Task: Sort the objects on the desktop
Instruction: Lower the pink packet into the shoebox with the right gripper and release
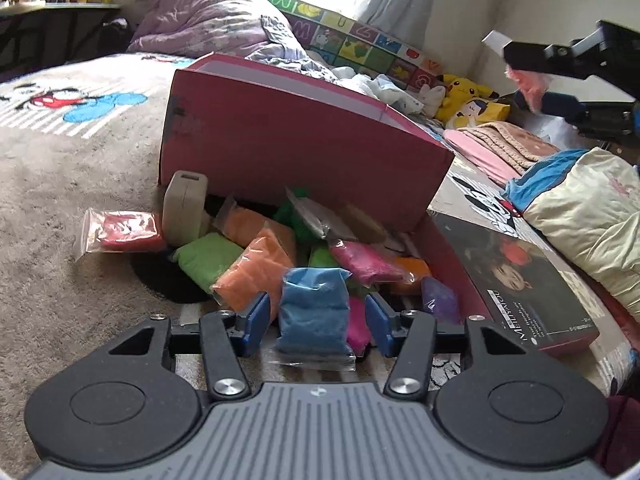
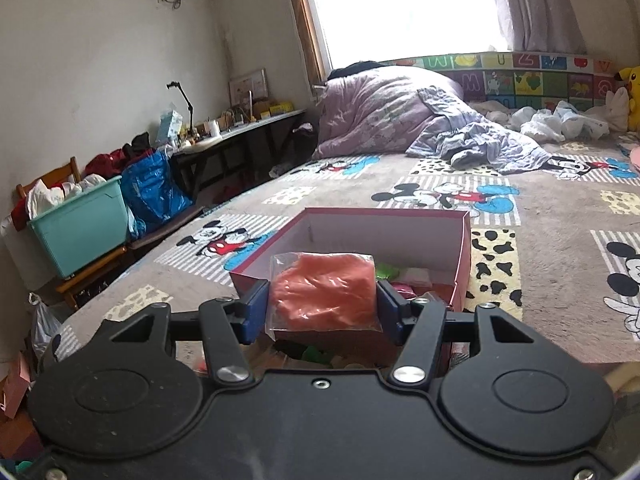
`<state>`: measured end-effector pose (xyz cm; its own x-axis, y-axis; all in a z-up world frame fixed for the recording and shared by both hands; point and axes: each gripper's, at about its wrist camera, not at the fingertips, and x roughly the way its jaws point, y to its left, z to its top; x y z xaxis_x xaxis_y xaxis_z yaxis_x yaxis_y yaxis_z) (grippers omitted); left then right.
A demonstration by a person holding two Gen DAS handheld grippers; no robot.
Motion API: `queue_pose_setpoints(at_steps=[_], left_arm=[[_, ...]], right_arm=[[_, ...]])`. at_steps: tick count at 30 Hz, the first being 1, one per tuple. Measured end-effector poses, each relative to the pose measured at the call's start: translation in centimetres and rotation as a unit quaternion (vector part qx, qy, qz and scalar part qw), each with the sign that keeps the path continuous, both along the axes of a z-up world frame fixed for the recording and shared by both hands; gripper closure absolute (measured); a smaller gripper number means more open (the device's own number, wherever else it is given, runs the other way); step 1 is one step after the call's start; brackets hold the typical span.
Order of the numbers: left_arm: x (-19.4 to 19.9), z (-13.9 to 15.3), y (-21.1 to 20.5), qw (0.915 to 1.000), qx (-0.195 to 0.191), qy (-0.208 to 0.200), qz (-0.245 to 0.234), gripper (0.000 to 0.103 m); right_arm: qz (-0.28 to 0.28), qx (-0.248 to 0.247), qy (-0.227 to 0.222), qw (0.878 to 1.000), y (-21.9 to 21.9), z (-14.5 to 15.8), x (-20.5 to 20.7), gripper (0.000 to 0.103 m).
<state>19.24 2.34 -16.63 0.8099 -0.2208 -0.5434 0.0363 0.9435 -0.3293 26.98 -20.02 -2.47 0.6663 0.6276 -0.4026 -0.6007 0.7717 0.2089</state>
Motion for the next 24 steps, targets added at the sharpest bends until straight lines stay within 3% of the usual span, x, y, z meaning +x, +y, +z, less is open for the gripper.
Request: queue_pose_setpoints(at_steps=[9, 13, 24], left_arm=[[0.6, -0.7, -0.2, 0.9998, -0.004, 0.006, -0.02, 0.051], [1.0, -1.3, -0.4, 0.9997, 0.004, 0.013, -0.018, 0.063], [1.0, -1.3, -0.3, 0.9997, 0.002, 0.013, -0.021, 0.064]], right_arm=[[-0.009, -0.027, 0.02, 0.999, 1.2, -0.6, 4.0, 0.046], [-0.013, -0.041, 0.027, 0.999, 1.7, -0.8, 5.6, 0.046], [-0.022, -0.091, 0.073, 0.993, 4.7, -2.7, 11.1, 0.046]])
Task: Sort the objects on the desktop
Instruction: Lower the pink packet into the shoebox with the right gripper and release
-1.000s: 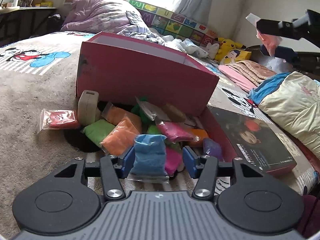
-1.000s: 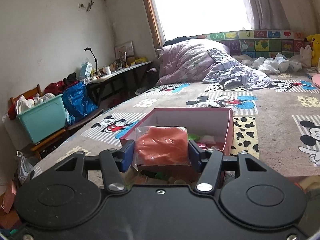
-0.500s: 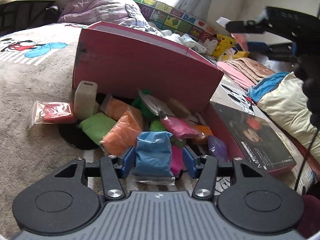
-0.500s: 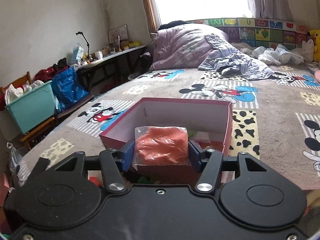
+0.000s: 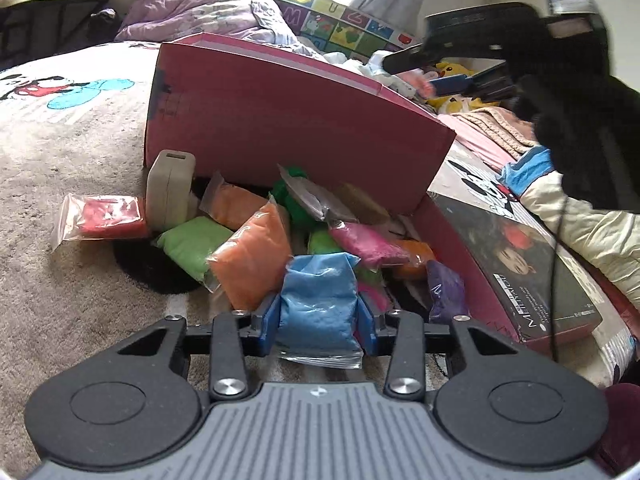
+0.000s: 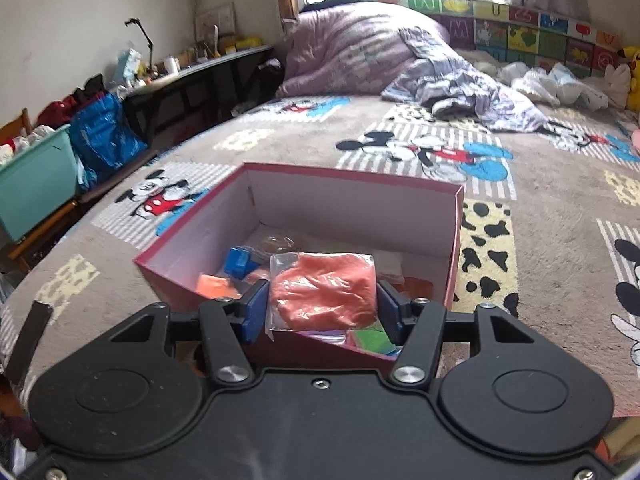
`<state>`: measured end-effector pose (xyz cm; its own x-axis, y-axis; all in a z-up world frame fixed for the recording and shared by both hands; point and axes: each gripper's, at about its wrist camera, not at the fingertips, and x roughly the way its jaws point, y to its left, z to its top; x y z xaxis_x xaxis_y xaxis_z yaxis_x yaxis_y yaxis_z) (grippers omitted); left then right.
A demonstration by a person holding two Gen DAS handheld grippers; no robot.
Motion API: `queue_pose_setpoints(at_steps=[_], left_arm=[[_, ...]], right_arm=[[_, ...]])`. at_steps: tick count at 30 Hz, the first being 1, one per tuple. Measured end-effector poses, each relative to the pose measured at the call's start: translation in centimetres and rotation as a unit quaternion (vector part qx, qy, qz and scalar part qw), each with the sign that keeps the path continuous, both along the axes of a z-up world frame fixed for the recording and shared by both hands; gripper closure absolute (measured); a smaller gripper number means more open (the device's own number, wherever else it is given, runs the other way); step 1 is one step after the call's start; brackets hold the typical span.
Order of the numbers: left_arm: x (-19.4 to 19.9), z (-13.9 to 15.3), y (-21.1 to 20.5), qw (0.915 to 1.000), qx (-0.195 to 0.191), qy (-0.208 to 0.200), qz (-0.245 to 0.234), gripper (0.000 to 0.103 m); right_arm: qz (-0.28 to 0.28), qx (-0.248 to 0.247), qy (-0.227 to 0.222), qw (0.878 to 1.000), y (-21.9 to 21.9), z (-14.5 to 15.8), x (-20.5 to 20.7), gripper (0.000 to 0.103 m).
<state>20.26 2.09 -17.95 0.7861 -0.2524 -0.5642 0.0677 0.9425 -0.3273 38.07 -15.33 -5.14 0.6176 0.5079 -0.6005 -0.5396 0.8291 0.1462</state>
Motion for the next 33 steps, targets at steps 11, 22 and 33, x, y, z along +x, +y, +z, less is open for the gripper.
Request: queue_pose_setpoints(at_steps=[11, 22, 33], left_arm=[[0.1, 0.0, 0.1, 1.0, -0.005, 0.001, -0.004, 0.064], [0.1, 0.0, 0.3, 0.9999, -0.008, 0.002, -0.006, 0.065], [0.1, 0.0, 0.2, 1.0, -0.002, 0.002, -0.008, 0.065]], right_arm=[[-0.02, -0.056, 0.048, 0.997, 2.3, -2.4, 4.6, 0.046], [-0.022, -0.103, 0.051, 0.993, 3.9, -3.4, 5.8, 0.043], [-0.032, -0.081, 0.03, 0.996, 2.5, -1.6, 4.5, 0.03]])
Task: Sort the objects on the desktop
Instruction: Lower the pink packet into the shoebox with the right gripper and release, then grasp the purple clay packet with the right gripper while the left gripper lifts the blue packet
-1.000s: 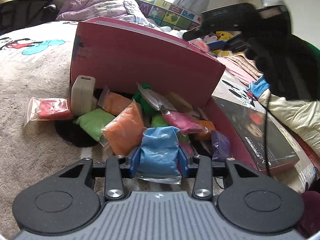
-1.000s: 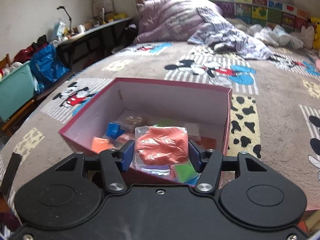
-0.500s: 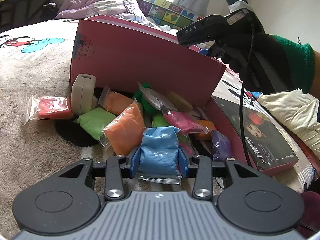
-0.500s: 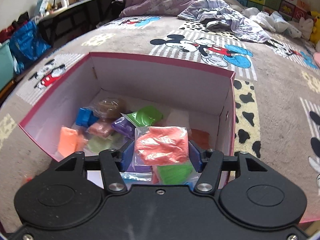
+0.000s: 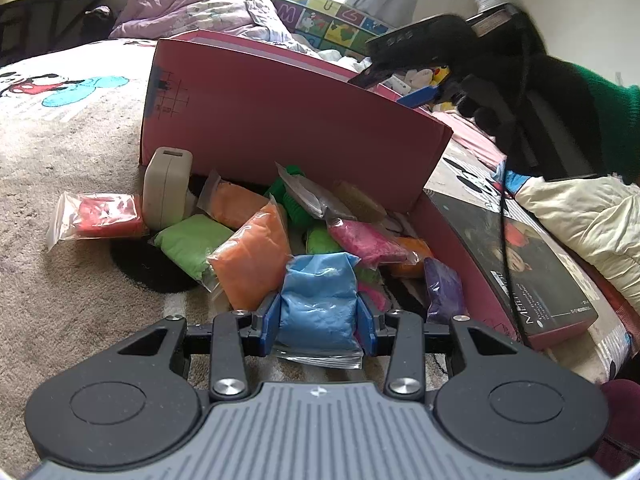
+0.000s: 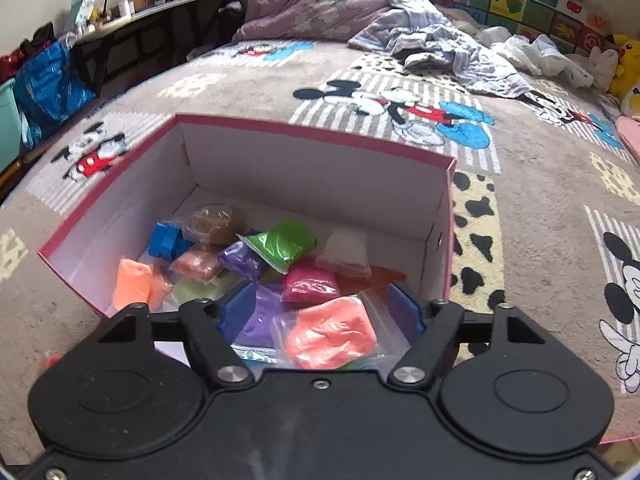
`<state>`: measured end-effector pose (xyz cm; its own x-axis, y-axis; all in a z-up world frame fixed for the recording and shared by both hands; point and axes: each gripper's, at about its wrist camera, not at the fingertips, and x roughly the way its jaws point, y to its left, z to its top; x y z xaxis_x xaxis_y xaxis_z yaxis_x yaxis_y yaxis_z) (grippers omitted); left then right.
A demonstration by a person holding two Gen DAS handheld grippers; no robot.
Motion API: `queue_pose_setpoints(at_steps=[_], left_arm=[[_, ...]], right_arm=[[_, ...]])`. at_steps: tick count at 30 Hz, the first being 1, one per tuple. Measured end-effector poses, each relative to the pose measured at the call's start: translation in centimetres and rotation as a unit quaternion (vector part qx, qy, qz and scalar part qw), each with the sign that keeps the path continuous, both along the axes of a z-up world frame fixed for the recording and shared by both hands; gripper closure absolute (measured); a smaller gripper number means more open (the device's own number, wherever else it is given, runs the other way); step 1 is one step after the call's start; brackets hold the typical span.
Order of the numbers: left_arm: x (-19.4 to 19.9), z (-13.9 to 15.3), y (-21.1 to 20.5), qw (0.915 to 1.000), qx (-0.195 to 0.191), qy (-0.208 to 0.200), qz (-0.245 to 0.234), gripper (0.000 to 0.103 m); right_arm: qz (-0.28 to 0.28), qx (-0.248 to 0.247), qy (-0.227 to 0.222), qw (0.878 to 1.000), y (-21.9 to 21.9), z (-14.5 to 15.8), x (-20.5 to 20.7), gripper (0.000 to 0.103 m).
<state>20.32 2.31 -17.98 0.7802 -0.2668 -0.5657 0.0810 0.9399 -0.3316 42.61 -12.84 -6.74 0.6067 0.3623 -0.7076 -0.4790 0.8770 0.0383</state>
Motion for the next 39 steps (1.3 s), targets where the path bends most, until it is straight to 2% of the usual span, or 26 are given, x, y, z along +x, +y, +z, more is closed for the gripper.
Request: queue_pose_setpoints(at_steps=[10, 17, 22, 25, 31, 37, 39], left_arm=[[-0.2, 0.1, 0.1, 1.0, 0.002, -0.002, 0.002, 0.065], [-0.5, 0.4, 0.2, 0.9999, 0.0, -0.011, 0.003, 0.065], [-0.8, 0.6, 0.4, 0.9999, -0.001, -0.015, 0.007, 0.065], [-1.0, 0.9, 0.8, 0.9997, -0.006, -0.018, 0.013, 0.065], [-1.0, 0.9, 1.2, 0.9996, -0.011, -0.018, 0.018, 0.065], [-1.0, 1.0, 1.1, 0.9996, -0.008, -0.019, 0.018, 0.065], [-1.1, 1.0, 1.2, 0.9996, -0.007, -0.02, 0.018, 0.065]], right_arm=[[0.026, 0.052, -0.073, 0.996, -3.5, 3.3, -6.9, 0.03], [0.024, 0.078, -0.065, 0.995, -5.6, 2.0, -11.4, 0.03], [0.046, 0.043, -0.043, 0.997, -5.5, -1.4, -13.3, 0.03], [0.089, 0.01, -0.029, 0.996, -5.1, -3.1, -14.0, 0.03], [0.199, -0.105, -0.017, 0.974, -3.2, -6.0, -15.2, 0.03], [0.238, -0.163, 0.006, 0.957, -2.0, -8.0, -15.0, 0.029], [0.243, -0.154, 0.027, 0.957, -2.1, -8.1, -15.4, 0.029]])
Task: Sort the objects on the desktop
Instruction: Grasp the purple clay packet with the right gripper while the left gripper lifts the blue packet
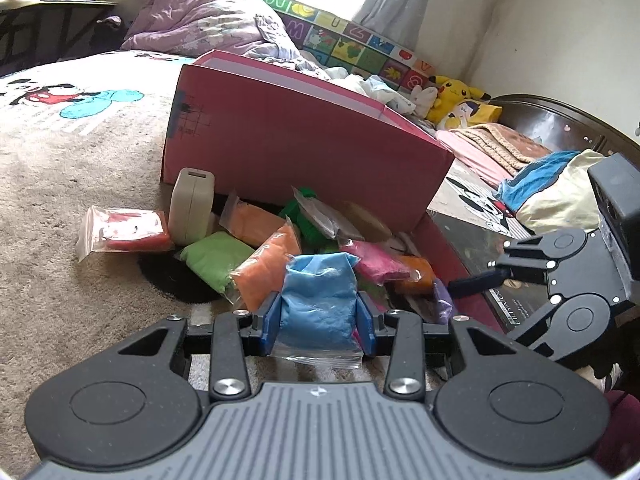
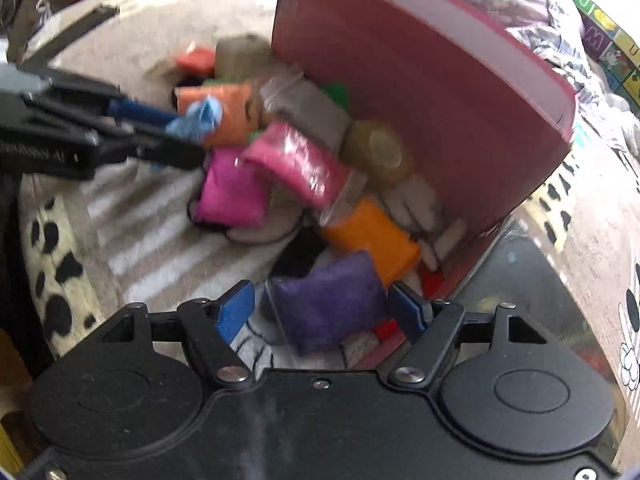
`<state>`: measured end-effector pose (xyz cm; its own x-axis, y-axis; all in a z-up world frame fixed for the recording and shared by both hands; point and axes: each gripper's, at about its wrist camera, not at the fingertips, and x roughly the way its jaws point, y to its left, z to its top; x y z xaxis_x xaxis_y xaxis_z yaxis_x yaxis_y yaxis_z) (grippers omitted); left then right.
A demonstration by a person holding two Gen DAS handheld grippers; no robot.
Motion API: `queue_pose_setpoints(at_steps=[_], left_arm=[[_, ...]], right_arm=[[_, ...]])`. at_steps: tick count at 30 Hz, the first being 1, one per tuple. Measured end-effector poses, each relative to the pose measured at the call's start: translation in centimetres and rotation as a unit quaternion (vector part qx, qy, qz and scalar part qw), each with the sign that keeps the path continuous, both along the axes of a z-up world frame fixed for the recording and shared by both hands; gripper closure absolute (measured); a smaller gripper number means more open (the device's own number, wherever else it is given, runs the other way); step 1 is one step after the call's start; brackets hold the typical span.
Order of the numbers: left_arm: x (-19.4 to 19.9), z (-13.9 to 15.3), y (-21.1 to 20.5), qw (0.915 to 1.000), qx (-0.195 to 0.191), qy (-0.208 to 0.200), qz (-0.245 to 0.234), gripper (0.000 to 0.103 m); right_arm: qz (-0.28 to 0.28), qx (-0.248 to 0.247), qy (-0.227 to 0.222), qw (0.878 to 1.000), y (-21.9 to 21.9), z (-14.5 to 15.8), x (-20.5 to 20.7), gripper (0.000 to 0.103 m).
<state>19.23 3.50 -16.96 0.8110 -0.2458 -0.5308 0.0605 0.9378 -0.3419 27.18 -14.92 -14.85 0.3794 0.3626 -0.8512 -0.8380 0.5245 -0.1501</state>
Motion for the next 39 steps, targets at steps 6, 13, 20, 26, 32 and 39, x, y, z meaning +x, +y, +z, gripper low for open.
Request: queue_pose_setpoints(at_steps=[6, 13, 20, 26, 32, 39], left_arm=[[-0.3, 0.1, 0.0, 1.0, 0.004, -0.002, -0.001, 0.065], [-1.2, 0.6, 0.2, 1.0, 0.001, -0.003, 0.004, 0.065], [-2.7, 2.1, -0.2, 0.9998, -0.003, -0.015, 0.009, 0.065], [-3.6, 3.2, -0.4, 0.9998, -0.001, -0.012, 0.017, 0.065], [-4.8, 4.4, -0.5, 0.9996, 0.001, -0.013, 0.023, 0.065], [-5.9, 6.8, -0.2, 0.9992, 0.003, -0.026, 0.03, 0.065]], right_arm=[[0.017, -0.003, 0.031, 0.999, 0.1, 0.0, -2.1, 0.029], [-0.02, 0.031, 0.03, 0.999, -0.9, -0.1, -3.0, 0.029], [-0.073, 0.064, 0.011, 0.995, -0.9, -0.7, -5.2, 0.029], [-0.114, 0.095, -0.001, 0.989, -1.2, -1.1, -7.3, 0.029], [-0.123, 0.122, -0.011, 0.985, -1.5, -1.4, -8.5, 0.02], [-0.143, 0.175, -0.024, 0.974, -2.5, -2.0, -9.1, 0.021]])
